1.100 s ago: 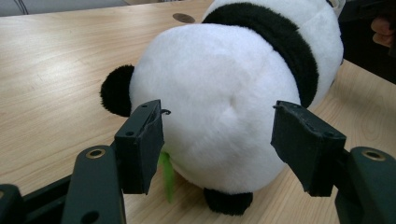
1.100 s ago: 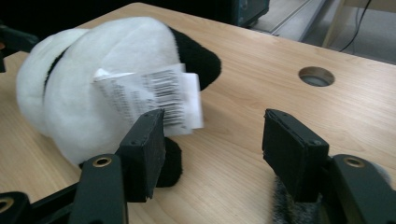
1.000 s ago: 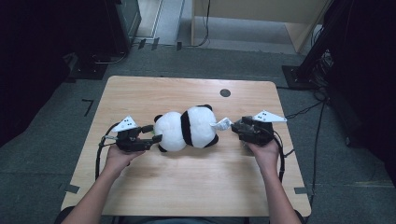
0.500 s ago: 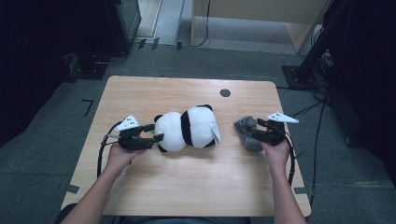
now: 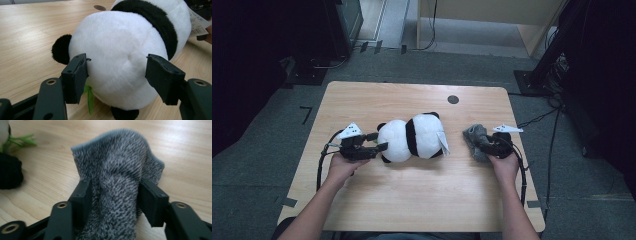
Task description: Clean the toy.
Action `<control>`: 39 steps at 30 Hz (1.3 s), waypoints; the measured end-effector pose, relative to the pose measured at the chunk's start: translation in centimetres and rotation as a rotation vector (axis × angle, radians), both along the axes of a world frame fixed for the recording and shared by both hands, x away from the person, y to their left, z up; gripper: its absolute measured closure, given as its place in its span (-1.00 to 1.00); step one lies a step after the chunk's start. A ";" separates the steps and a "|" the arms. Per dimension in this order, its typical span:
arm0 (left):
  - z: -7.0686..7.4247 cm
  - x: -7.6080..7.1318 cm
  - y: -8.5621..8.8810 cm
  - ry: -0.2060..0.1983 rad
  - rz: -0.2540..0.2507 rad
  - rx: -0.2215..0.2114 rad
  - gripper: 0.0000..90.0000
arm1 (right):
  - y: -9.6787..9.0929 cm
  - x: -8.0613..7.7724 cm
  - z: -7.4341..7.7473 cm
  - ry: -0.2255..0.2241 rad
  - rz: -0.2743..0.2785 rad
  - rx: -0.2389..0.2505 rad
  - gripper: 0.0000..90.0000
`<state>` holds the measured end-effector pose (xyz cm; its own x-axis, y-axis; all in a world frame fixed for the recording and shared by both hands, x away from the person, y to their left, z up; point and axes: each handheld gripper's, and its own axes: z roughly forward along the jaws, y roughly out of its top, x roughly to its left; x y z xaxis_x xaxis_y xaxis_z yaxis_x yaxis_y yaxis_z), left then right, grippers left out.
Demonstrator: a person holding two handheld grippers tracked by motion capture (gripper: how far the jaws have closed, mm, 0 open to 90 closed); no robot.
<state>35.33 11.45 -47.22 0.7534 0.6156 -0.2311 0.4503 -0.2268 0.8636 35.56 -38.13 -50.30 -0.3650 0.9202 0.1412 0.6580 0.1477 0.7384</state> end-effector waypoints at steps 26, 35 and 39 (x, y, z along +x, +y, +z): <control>0.3 -1.3 -0.8 -0.024 0.030 0.004 -0.33 | 0.5 0.1 2.6 0.024 -0.032 0.098 0.72; -0.6 -0.2 -1.4 0.031 0.083 0.006 -0.60 | 3.1 -0.1 4.9 -0.030 0.043 0.073 0.72; -0.9 0.0 -1.4 0.018 0.080 -0.021 -0.61 | 4.1 -0.2 6.1 -0.056 0.079 0.085 0.72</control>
<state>35.33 10.01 -48.08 0.6978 0.6685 -0.2573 0.4814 -0.1717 0.8595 35.35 -34.01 -44.22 -0.4456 0.8737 0.1953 0.6043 0.1326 0.7857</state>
